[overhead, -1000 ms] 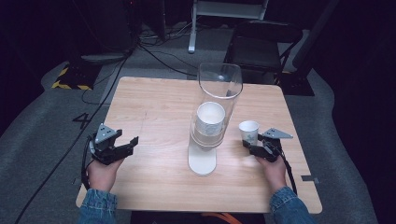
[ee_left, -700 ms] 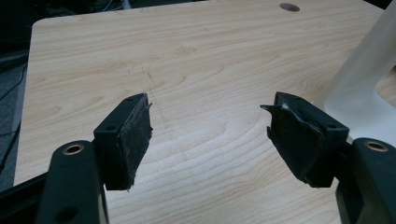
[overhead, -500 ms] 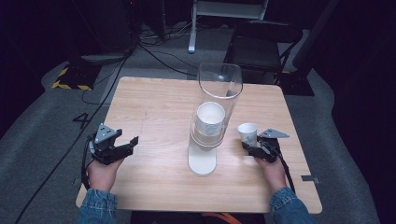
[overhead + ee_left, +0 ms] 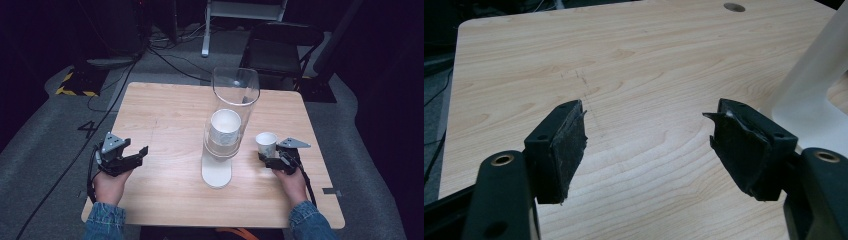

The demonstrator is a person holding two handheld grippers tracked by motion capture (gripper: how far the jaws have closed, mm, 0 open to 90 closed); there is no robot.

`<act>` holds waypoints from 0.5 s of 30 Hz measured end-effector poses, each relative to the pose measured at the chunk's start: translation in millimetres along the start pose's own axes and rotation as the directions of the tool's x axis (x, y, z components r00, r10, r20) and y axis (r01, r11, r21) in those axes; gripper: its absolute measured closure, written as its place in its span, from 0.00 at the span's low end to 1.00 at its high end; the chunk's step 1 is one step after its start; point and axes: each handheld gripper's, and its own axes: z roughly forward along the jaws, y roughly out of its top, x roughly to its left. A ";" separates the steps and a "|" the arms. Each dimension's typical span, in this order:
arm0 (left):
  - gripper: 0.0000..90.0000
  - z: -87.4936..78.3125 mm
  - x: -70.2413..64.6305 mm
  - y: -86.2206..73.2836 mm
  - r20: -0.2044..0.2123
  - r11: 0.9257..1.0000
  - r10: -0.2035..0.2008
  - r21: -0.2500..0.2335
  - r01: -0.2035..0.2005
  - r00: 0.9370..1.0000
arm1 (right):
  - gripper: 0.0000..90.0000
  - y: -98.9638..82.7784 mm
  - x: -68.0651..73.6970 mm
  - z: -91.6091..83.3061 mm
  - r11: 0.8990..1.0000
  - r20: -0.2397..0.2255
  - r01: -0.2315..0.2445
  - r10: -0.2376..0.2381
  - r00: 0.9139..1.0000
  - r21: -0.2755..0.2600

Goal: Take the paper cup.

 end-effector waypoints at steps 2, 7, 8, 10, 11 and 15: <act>0.33 0.3 0.2 0.1 0.002 1.000 0.002 0.001 -0.002 1.000 | 0.21 -0.2 -1.5 -1.5 1.000 -0.005 -0.006 0.006 1.000 -0.006; 0.33 0.9 -0.4 0.4 0.002 1.000 0.000 0.001 0.000 1.000 | 0.17 -0.3 -2.4 -4.5 1.000 0.000 -0.001 0.001 1.000 -0.007; 0.33 0.9 -0.5 0.5 0.003 1.000 -0.003 -0.001 0.003 1.000 | 0.17 -0.2 -2.5 -5.5 1.000 -0.001 -0.009 0.008 1.000 -0.009; 0.33 0.7 -0.2 0.6 0.003 1.000 -0.003 -0.002 0.003 1.000 | 0.17 0.5 -3.4 -8.7 1.000 -0.001 -0.010 0.010 1.000 -0.019; 0.33 0.6 0.0 0.6 0.003 1.000 -0.003 -0.002 0.003 1.000 | 0.17 1.2 -3.4 -10.7 1.000 0.007 -0.008 0.008 1.000 -0.027; 0.33 1.1 -0.4 0.7 0.004 1.000 -0.004 -0.002 0.004 1.000 | 0.14 5.6 -1.8 -20.4 0.999 -0.002 0.001 -0.001 1.000 -0.044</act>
